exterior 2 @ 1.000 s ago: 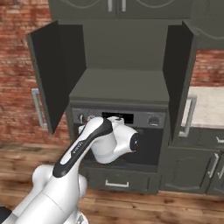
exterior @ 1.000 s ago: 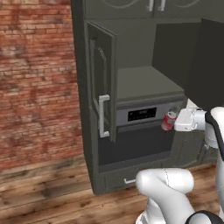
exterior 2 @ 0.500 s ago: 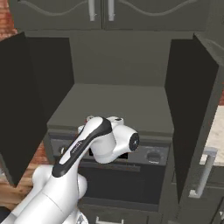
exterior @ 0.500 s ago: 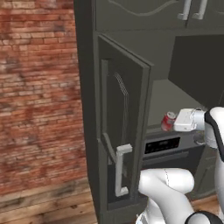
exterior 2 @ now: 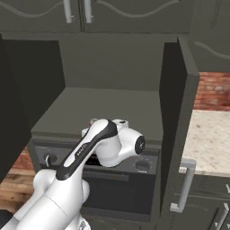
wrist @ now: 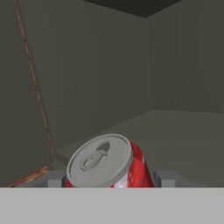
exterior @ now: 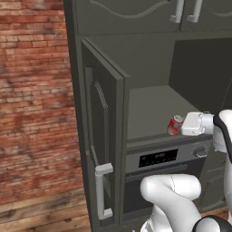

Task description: Pick the boxed drink, can from the counter and place them in the open cabinet.

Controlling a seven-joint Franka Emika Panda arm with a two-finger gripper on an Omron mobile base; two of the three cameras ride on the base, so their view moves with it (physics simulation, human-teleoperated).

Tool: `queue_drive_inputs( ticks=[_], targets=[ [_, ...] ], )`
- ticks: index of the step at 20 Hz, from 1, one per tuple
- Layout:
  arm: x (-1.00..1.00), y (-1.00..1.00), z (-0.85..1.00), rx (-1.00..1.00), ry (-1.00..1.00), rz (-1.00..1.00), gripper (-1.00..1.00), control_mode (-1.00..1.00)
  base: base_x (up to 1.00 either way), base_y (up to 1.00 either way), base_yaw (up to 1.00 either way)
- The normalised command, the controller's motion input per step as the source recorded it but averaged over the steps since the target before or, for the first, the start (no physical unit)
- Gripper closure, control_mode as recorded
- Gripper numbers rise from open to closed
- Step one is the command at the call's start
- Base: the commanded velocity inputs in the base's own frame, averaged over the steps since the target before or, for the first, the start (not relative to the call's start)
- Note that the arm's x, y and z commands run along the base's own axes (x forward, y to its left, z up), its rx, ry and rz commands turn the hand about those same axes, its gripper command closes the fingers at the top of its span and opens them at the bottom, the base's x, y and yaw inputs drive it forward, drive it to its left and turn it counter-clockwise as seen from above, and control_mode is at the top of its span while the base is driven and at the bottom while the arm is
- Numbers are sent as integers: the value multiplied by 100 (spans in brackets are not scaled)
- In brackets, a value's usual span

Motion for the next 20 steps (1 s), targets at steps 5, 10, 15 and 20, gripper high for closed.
queue_drive_inputs(
  ticks=[5, 10, 15, 20],
  targets=[
    [0, 0, 0, 0, 0, 0, 100, 100, 31, 10, -2],
    [0, 0, 0, 0, 0, 0, 100, 100, 63, 27, -5],
    [0, 0, 0, 0, 0, 0, 100, 100, 54, 41, -7],
    [38, 59, 0, 0, 1, -9, 100, -100, 7, 5, 0]
  ],
)
